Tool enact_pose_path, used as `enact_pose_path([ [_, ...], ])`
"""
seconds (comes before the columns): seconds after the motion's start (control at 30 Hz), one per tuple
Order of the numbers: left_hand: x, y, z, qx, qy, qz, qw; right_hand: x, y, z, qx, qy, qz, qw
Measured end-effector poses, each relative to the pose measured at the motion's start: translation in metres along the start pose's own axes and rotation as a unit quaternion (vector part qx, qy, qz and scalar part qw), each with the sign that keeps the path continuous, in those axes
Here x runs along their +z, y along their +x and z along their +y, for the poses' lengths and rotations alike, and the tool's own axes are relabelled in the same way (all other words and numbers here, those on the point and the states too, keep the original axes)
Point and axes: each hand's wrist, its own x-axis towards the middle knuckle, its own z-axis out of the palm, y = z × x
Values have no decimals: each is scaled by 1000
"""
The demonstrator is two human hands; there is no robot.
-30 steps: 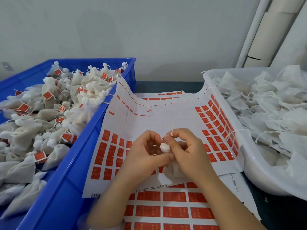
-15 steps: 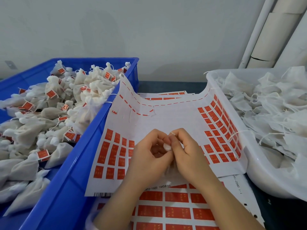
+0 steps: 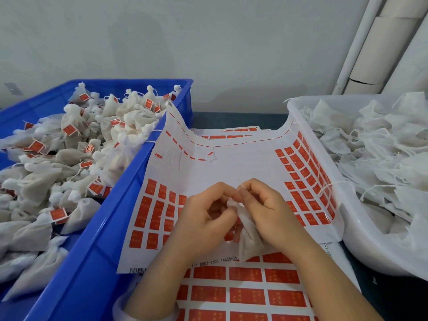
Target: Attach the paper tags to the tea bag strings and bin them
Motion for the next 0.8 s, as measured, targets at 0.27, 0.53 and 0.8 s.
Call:
enact_pose_path([
  [0.27, -6, 0, -6, -17, 13, -28, 999, -1, -1, -4, 50, 35, -48, 997],
  [0.53, -6, 1, -7, -7, 31, -5, 999, 0, -1, -3, 26, 19, -50, 998],
  [0.8, -8, 1, -5, -19, 45, -29, 998, -1, 0, 0, 7, -6, -45, 999],
])
